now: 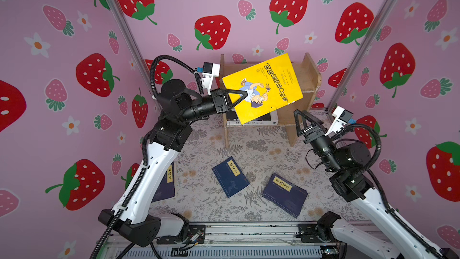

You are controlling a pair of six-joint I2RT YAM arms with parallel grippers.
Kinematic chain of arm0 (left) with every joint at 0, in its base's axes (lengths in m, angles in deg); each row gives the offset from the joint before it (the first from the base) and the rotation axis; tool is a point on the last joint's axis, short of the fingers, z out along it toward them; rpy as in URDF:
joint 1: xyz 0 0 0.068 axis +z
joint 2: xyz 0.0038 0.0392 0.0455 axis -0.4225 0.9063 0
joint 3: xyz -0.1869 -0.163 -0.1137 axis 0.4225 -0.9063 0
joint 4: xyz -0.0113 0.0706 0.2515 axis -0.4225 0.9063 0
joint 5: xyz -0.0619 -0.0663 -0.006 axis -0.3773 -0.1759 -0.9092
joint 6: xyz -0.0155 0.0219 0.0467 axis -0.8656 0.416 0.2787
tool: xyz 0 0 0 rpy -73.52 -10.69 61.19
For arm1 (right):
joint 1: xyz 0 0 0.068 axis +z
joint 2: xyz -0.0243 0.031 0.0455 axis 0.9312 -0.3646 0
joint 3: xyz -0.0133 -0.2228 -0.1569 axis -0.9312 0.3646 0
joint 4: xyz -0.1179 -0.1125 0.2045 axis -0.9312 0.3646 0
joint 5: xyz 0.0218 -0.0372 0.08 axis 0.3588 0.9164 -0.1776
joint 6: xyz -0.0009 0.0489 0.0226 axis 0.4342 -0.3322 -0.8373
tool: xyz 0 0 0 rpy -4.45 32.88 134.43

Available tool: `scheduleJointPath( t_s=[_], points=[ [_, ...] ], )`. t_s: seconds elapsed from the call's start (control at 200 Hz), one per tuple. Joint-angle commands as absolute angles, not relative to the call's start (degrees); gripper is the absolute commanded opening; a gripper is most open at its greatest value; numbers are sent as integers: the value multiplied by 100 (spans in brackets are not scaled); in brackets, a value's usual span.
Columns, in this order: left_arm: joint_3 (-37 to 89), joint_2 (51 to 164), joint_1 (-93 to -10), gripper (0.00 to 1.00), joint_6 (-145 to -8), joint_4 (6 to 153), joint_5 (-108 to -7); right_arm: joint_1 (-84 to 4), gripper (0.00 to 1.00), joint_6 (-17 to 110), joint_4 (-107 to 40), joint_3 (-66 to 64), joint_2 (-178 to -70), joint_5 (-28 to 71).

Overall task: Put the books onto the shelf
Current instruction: 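Lower the yellow book toward the lower shelf tier with both grippers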

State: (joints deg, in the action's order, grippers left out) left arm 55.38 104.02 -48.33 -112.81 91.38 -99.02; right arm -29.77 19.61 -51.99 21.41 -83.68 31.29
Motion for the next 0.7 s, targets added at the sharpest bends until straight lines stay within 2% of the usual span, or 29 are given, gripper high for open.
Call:
scheduleJointPath(
  t_s=[0.0, 0.215, 0.435, 0.52, 0.695],
  points=[
    [6145, 10556, -4707, 0, -10953, 9760, -10702, -3153, 100, 2619, -4355, 1818, -8253, 2161],
    [5841, 10500, -4541, 0, -10860, 9832, -11193, -3367, 100, 2842, -3780, 1271, -8318, 812],
    [5407, 10491, -4503, 0, -11392, 8896, -11974, -3597, 93, 2287, -3918, 1326, -8610, -12],
    [5328, 10442, -4503, 0, -11405, 8803, -12036, -3722, 88, 2023, -4259, 1528, -8616, -261],
    [5203, 10364, -4507, 0, -11216, 8857, -12214, -4073, 70, 1245, -5133, 2038, -8526, -538]
  ],
)
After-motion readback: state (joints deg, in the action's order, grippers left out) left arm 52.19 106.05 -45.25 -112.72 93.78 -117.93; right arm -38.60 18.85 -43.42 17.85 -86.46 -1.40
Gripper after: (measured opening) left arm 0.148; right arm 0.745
